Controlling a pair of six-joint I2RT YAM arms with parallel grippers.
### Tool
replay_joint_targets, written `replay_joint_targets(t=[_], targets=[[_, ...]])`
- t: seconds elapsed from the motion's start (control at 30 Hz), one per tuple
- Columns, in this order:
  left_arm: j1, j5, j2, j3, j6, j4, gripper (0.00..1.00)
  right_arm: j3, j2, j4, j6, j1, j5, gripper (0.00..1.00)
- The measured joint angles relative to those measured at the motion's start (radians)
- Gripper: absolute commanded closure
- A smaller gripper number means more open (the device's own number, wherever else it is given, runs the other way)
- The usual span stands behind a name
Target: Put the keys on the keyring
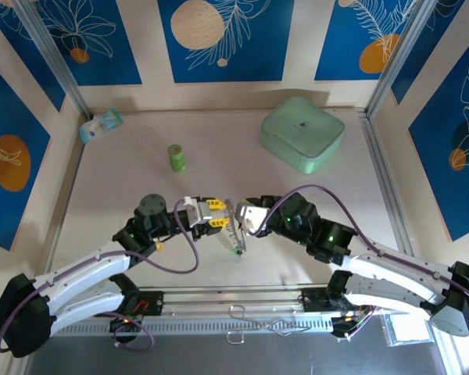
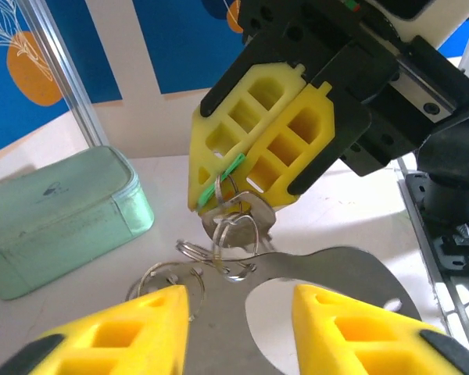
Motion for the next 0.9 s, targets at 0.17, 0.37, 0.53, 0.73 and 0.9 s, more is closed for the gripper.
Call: replay_joint_targets(t=[0.17,0.37,0.53,0.73,0.9], targets=[[0.005,-0.062,-0.060,0.000,0.011,-0.010,0.42,0.006,0.000,-0.008,0.003,0.000,0.000,1.00],[0.005,-0.292,-0.214,0.000,0.027,-0.003,0.37,0.066,0.035,-0.021,0.004,0.000,-0.020,1.00],[0.006,-0.575,-0.307,0.000,0.031,0.004,0.35,0.138,0.143,-0.001,0.003,0.000,-0.079,1.00],[0.007,-0.835,-0.374,0.000,0.035,-0.001,0.32,0.285,0.386,0.072,0.005,-0.011,-0.166,1.00],[0.007,-0.969,-0.406,0.006,0.037,-0.032,0.32,0.423,0.585,0.163,0.061,-0.010,-0.214,1.00]])
